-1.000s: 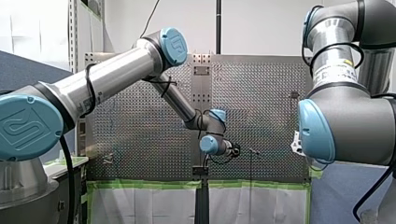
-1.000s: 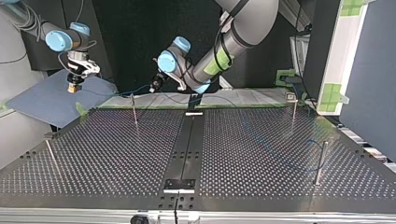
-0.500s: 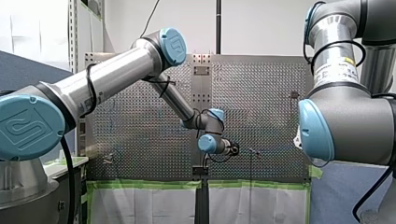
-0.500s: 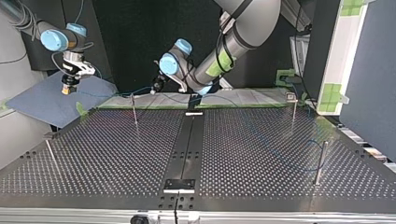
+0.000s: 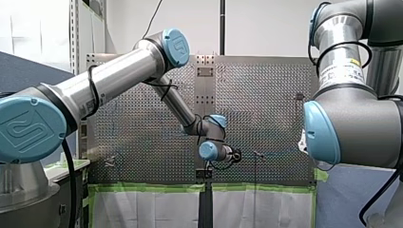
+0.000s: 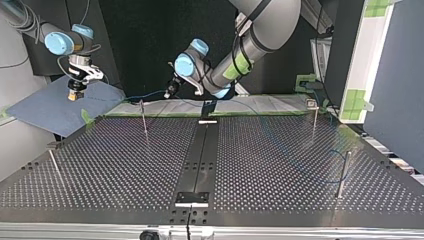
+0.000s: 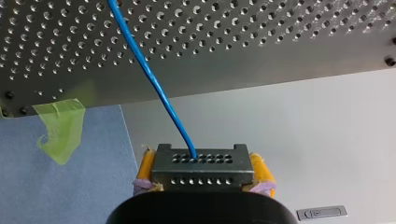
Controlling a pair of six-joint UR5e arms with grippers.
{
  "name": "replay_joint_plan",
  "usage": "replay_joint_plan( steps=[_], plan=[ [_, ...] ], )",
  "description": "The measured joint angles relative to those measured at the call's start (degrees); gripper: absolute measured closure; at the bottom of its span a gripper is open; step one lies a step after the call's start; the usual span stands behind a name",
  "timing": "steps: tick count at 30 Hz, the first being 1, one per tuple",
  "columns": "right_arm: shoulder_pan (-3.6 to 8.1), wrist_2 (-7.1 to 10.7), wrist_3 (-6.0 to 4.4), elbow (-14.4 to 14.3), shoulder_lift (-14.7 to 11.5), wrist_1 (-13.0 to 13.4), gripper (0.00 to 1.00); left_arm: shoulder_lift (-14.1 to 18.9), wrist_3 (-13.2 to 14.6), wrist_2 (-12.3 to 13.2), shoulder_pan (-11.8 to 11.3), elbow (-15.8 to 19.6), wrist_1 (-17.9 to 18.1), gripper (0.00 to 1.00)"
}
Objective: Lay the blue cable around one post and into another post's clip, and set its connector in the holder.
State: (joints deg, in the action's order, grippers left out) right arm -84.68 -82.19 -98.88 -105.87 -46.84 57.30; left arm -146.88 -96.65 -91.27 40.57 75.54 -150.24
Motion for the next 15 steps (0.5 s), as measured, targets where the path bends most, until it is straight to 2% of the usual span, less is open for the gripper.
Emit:
replay_joint_plan(
  steps=[15],
  plan=[
    [-0.07,-0.04,0.31,0.0,0.8,0.1,1.0,-1.0,-3.1,0.2,-0.6,0.1,1.4,0.98]
  ],
)
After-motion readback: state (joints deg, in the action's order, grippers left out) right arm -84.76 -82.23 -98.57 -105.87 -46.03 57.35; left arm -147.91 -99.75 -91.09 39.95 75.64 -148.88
